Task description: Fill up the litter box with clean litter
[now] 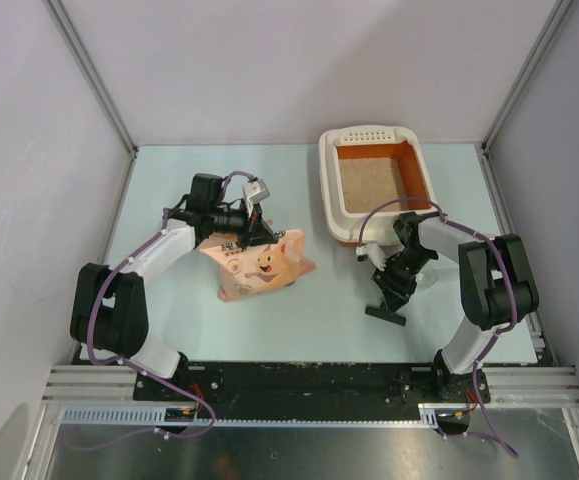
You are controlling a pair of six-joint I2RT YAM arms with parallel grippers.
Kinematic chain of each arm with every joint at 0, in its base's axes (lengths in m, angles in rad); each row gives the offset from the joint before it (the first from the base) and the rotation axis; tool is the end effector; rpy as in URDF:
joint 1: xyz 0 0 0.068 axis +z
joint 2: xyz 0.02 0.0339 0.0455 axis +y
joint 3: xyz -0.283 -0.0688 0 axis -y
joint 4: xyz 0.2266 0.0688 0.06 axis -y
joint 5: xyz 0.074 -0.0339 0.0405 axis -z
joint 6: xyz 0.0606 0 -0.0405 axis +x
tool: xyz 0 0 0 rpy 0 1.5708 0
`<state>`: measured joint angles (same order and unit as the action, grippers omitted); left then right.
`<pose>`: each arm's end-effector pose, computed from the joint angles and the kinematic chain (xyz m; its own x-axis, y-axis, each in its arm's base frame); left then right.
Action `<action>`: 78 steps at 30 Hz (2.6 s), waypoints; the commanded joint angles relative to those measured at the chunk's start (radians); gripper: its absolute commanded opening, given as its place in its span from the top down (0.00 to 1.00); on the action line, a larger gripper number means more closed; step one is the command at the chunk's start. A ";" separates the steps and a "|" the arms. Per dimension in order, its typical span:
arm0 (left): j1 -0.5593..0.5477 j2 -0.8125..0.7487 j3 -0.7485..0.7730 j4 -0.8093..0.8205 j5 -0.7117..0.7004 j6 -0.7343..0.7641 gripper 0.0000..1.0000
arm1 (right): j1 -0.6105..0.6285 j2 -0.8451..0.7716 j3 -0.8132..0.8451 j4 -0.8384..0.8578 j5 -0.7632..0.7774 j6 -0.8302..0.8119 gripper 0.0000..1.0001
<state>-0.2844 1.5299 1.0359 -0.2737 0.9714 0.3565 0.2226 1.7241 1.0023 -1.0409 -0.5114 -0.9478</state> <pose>0.2876 -0.1362 0.2665 -0.3704 0.3134 -0.8744 0.9153 0.2832 -0.2863 0.2361 0.0838 0.1640 -0.4762 -0.8339 -0.2789 -0.8368 0.3323 0.4352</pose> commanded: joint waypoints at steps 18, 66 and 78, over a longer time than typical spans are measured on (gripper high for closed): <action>-0.021 -0.022 0.047 0.013 0.026 0.006 0.99 | 0.239 -0.304 0.194 -0.059 -0.070 -0.026 1.00; -0.039 0.062 0.119 0.013 0.167 0.041 1.00 | 0.296 0.097 0.742 0.188 -0.221 0.279 0.59; -0.061 0.016 0.105 0.013 0.145 0.131 1.00 | 0.268 0.092 0.714 0.084 -0.322 0.138 0.43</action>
<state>-0.3161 1.6024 1.1309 -0.3027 1.0771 0.4374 0.4507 1.8427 1.7115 -0.9447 -0.7746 -0.7666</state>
